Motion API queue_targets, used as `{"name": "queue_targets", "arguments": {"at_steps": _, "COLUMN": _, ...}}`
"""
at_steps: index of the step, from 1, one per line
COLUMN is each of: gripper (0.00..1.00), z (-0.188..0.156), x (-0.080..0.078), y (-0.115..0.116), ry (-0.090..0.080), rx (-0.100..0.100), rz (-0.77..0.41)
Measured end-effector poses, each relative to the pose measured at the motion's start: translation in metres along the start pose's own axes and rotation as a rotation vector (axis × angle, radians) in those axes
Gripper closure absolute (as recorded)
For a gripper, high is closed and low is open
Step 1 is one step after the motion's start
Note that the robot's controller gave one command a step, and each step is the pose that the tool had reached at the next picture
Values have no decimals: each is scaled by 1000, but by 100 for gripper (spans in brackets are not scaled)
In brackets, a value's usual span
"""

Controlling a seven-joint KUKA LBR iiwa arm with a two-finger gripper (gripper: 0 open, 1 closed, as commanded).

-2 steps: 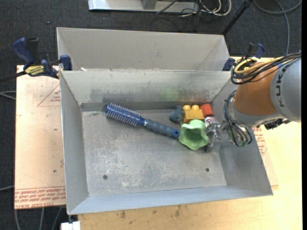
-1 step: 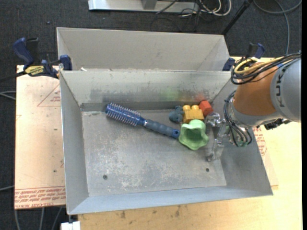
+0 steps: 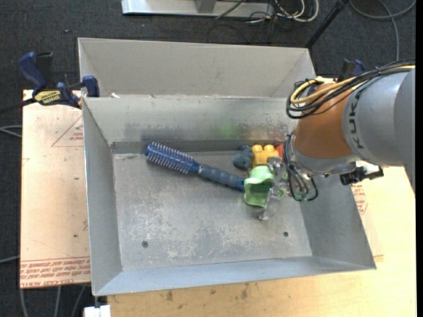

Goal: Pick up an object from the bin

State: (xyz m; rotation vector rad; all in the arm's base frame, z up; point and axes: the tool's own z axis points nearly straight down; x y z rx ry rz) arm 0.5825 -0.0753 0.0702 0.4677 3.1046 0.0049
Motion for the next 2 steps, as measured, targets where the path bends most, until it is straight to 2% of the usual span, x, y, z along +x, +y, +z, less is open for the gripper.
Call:
{"name": "queue_targets", "arguments": {"at_steps": 1, "gripper": 100, "z": 1, "x": 0, "y": -2, "ry": 1, "rx": 3, "rz": 1}}
{"name": "queue_targets", "arguments": {"at_steps": 2, "gripper": 100, "z": -139, "x": 22, "y": 25, "ry": -8, "rx": 0, "rz": -2}}
